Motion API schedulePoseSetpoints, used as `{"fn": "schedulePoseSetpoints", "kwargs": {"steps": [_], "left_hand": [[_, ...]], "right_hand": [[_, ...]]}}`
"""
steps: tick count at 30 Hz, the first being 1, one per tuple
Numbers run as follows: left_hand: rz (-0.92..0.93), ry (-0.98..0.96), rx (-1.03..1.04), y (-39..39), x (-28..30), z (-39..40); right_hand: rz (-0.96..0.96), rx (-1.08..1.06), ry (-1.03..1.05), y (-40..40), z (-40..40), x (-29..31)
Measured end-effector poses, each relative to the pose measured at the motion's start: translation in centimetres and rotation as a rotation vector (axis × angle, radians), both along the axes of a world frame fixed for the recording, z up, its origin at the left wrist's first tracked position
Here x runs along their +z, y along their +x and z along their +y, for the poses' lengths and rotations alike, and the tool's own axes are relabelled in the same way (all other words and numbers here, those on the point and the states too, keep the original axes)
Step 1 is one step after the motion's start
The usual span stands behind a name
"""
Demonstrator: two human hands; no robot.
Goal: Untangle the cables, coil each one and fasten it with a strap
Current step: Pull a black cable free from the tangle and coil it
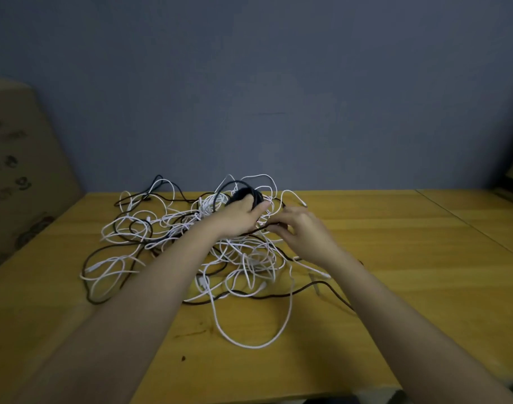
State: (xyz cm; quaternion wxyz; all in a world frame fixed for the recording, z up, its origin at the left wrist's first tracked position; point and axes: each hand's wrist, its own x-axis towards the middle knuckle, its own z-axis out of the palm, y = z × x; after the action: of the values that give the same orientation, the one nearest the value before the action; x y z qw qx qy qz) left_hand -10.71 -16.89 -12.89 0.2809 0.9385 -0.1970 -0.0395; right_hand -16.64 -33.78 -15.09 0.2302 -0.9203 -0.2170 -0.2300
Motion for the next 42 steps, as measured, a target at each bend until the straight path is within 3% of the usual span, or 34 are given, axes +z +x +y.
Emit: {"fn": "schedulePoseSetpoints", "kwargs": {"steps": [2,6,11,15,19,23,30,34,36,40,42], "left_hand": [[0.028,-0.012,-0.058,-0.8,0.3,0.2],[0.064,-0.124,-0.26,-2.4,1.1,0.5],[0.258,-0.558,-0.333,-3.5,1.8,0.5],[0.346,-0.855,-0.305,-3.9,2.1,0.5],[0.538,-1.189,-0.345,-4.1,2.1,-0.4],[0.61,-1.373,-0.326,-4.3,2.5,-1.3],[0.656,-1.423,-0.381,-4.6,2.3,-0.6],[0.397,-1.126,-0.235,-4.6,2.2,0.2],[0.236,-0.986,-0.189,-4.7,1.9,0.8],[0.386,-1.061,-0.229,-4.9,2.4,1.8],[0.396,-1.006,-0.205,-5.1,3.0,1.9]], "right_hand": [[-0.068,-0.019,0.017,0.3,-1.0,0.5],[-0.103,0.001,0.273,0.5,-1.6,1.5],[-0.073,0.036,0.56,0.7,-1.4,2.6],[0.073,0.021,0.85,0.2,-1.4,2.3],[0.143,0.108,0.855,-0.6,0.2,2.0],[0.367,0.175,0.888,-1.2,1.1,2.6],[0.317,0.195,0.763,-1.8,1.8,3.6],[0.147,0.128,0.662,-1.6,2.2,3.3],[0.01,0.019,0.494,-1.3,2.0,3.2],[-0.008,-0.082,0.162,-0.6,2.1,3.7],[0.042,-0.078,0.091,-0.4,2.5,4.2]]}}
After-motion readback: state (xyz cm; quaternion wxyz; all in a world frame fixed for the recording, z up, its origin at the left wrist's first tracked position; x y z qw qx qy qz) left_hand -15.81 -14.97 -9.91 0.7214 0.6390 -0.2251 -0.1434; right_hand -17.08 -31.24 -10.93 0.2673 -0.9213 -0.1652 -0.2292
